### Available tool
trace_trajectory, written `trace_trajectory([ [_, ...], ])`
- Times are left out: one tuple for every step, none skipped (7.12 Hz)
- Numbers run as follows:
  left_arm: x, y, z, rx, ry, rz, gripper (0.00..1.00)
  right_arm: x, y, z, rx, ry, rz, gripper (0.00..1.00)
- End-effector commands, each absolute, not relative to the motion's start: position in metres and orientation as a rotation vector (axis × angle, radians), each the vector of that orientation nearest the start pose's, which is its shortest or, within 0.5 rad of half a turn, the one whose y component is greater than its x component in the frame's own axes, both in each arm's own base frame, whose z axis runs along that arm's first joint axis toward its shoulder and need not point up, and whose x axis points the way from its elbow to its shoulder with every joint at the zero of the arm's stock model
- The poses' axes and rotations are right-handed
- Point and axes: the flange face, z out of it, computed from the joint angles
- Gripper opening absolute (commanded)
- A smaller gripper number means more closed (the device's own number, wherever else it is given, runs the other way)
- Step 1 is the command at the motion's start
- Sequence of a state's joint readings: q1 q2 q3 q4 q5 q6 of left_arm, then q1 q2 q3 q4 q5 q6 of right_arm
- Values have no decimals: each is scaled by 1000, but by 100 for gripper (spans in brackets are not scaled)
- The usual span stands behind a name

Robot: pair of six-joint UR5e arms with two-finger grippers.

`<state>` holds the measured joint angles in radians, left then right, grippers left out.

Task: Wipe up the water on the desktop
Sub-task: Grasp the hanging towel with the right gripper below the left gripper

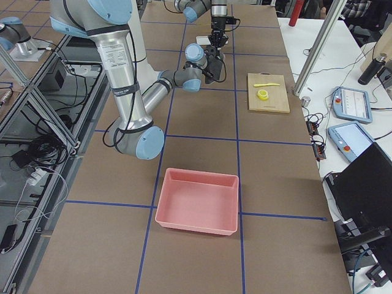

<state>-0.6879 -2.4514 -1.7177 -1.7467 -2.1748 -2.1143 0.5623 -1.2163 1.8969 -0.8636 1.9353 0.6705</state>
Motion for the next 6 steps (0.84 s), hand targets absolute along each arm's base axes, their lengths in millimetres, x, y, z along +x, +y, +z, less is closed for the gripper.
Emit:
trace_trajectory([
  [457,-470,40,-453,1237,-685,0,-424,-380,230,667,-1257,-494,0],
  [463,-473,43,-470,1240,-703,0,-423,-381,230,668,-1256,-493,0],
  [462,-472,43,-466,1245,-696,5,-423,-380,230,666,-1257,-492,0],
  [462,-472,42,-460,1253,-686,47,-423,-381,230,667,-1257,-491,0],
  [459,-475,43,-413,1276,-705,98,-423,-381,231,665,-1256,-491,0],
  [458,-481,50,-359,1279,-751,98,-422,-381,231,664,-1255,-491,0],
])
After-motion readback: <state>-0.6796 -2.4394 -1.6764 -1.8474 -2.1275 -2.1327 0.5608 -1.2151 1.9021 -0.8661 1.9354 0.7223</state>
